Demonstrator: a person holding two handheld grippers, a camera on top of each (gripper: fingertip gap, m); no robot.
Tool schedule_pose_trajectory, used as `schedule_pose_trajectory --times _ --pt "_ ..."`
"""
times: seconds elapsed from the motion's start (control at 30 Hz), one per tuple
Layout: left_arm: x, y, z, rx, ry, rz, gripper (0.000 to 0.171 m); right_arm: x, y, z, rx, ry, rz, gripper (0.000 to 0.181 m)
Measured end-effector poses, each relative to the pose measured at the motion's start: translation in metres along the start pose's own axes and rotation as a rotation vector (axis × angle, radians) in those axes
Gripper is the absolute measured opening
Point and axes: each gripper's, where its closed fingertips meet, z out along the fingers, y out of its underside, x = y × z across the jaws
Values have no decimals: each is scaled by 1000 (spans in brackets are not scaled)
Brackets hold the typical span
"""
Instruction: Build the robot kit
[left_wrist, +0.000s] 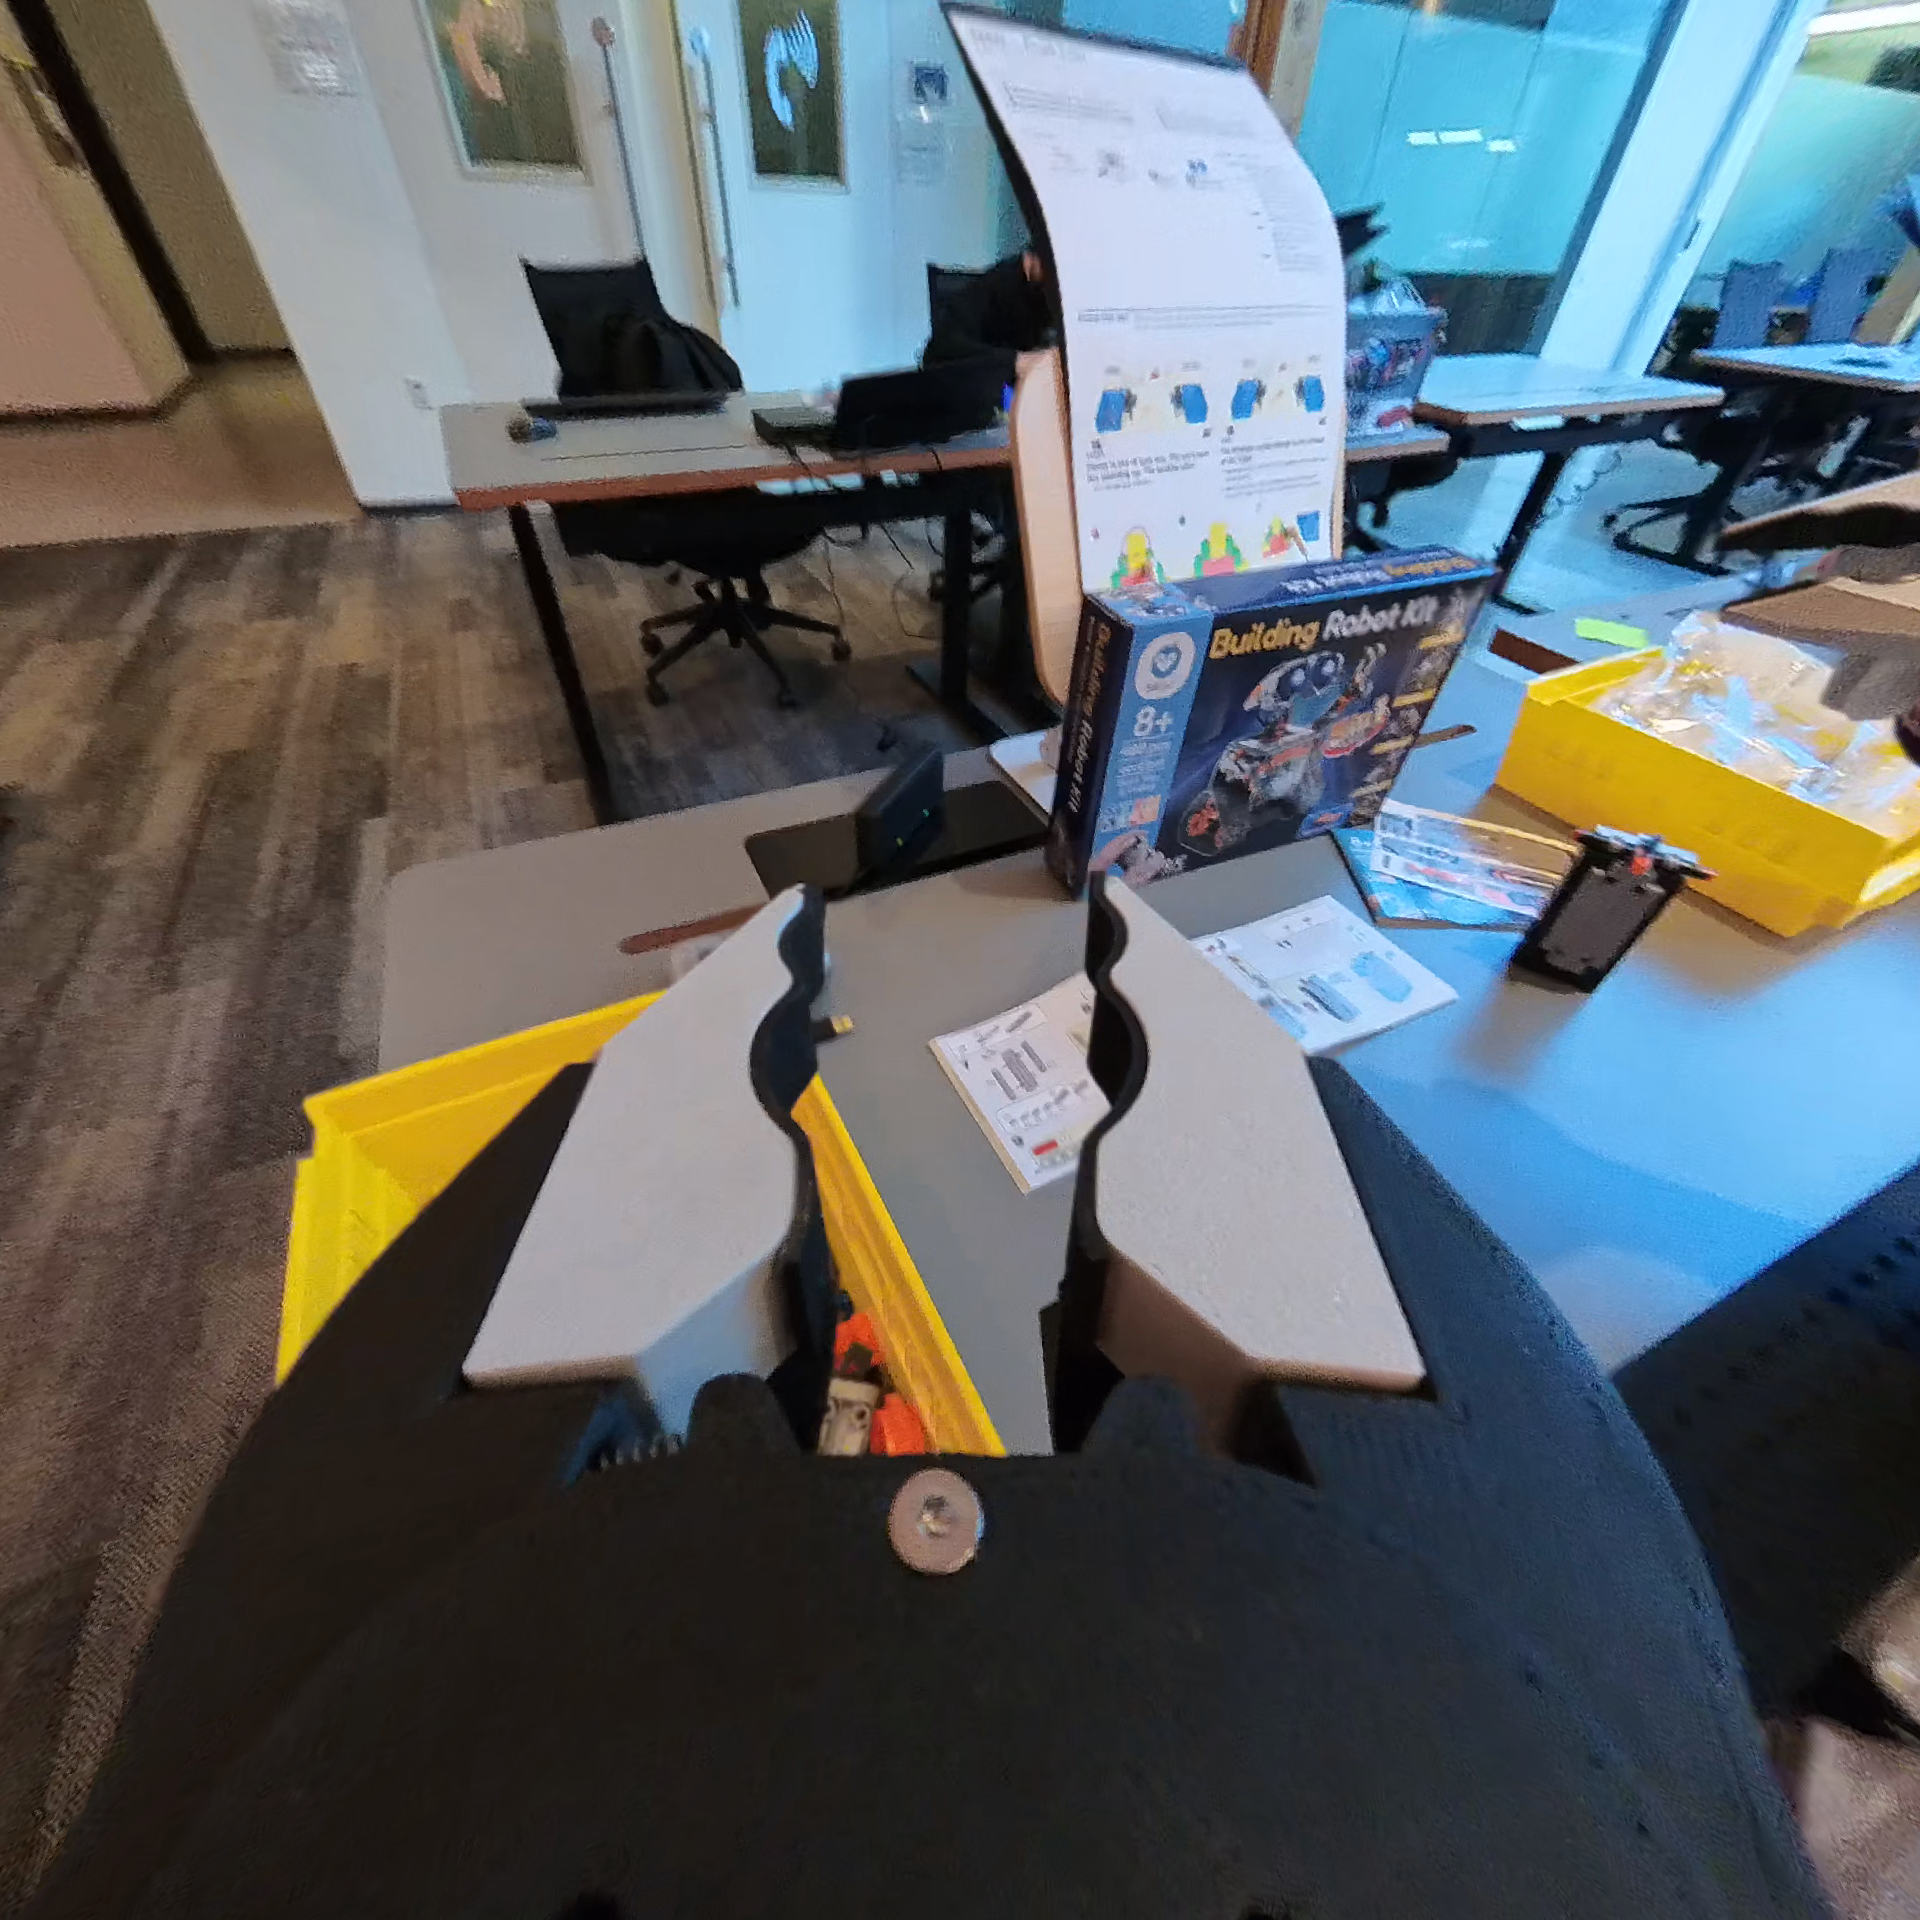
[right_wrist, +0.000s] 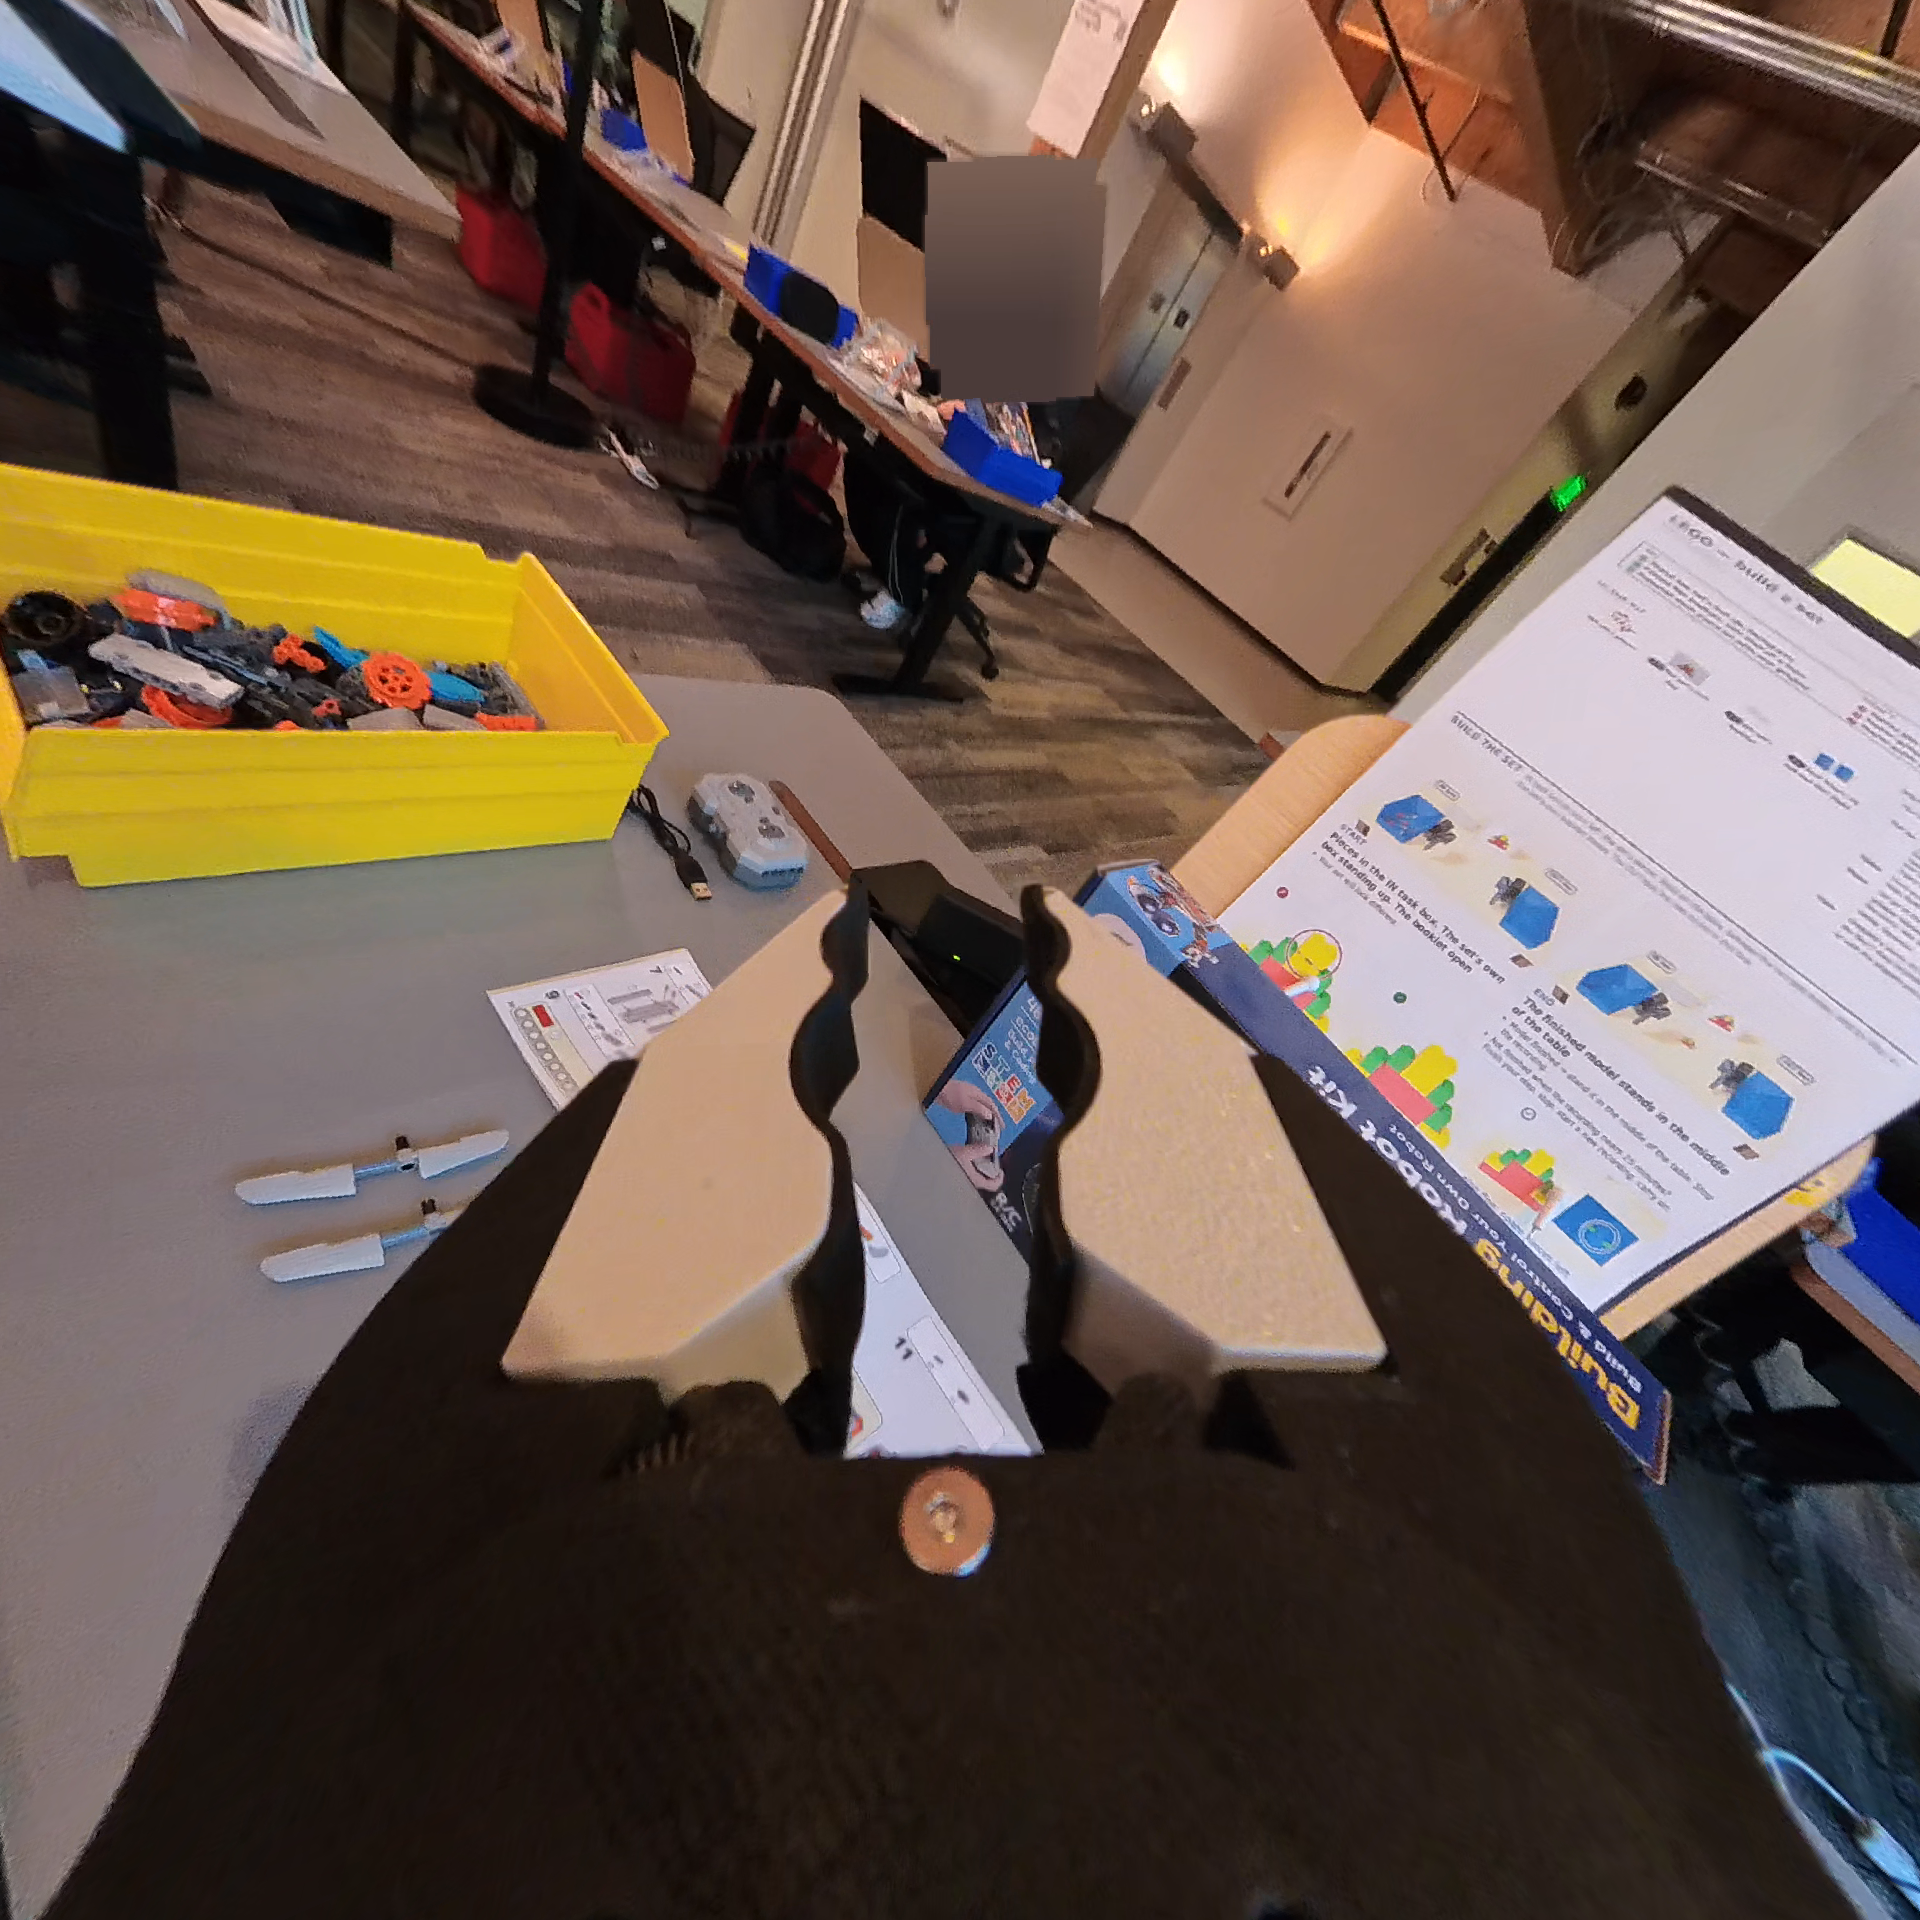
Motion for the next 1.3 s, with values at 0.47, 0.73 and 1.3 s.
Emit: schedule_pose_trajectory --times 0.47,0.73,1.3 --pt "-1 19 32 -155 -8 26 47 6 7 21 42 34 43 7" --pt "12 16 37 -162 -13 63 40 9 10 17 51 42 3 0" --pt "-9 59 43 -405 -113 67 37 55 15 -27 40 231 -58 0"
